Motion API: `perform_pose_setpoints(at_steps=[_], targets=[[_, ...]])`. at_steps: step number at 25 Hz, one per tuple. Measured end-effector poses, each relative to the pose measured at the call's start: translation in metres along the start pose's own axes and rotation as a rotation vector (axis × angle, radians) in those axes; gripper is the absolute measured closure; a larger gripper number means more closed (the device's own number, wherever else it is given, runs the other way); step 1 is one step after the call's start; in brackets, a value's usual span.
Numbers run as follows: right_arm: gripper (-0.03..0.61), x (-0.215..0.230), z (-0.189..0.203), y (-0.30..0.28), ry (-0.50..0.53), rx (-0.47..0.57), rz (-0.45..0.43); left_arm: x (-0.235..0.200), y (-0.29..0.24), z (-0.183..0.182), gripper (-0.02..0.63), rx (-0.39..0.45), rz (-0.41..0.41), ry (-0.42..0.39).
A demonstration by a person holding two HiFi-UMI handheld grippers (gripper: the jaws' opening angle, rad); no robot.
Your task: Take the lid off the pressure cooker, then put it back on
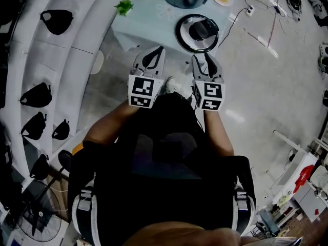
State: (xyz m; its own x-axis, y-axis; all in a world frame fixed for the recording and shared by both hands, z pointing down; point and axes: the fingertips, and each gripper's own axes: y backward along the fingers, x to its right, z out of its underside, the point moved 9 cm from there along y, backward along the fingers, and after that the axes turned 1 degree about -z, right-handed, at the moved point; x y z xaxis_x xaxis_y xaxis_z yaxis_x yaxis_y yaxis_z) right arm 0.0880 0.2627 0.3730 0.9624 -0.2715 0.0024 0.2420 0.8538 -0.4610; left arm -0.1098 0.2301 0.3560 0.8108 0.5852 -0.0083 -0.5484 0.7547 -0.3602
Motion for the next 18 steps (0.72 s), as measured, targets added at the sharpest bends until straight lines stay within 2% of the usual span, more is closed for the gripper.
perform_pose_setpoints(at_steps=[8,18], targets=[[0.410,-0.032,0.006,0.022,-0.015,0.007,0.045,-0.007,0.033,0.012,0.606,0.004,0.027,-0.007],[0.410,-0.033,0.009,0.030,-0.040,0.015,0.082,-0.005,0.034,0.011,0.606,0.007,0.047,-0.016]])
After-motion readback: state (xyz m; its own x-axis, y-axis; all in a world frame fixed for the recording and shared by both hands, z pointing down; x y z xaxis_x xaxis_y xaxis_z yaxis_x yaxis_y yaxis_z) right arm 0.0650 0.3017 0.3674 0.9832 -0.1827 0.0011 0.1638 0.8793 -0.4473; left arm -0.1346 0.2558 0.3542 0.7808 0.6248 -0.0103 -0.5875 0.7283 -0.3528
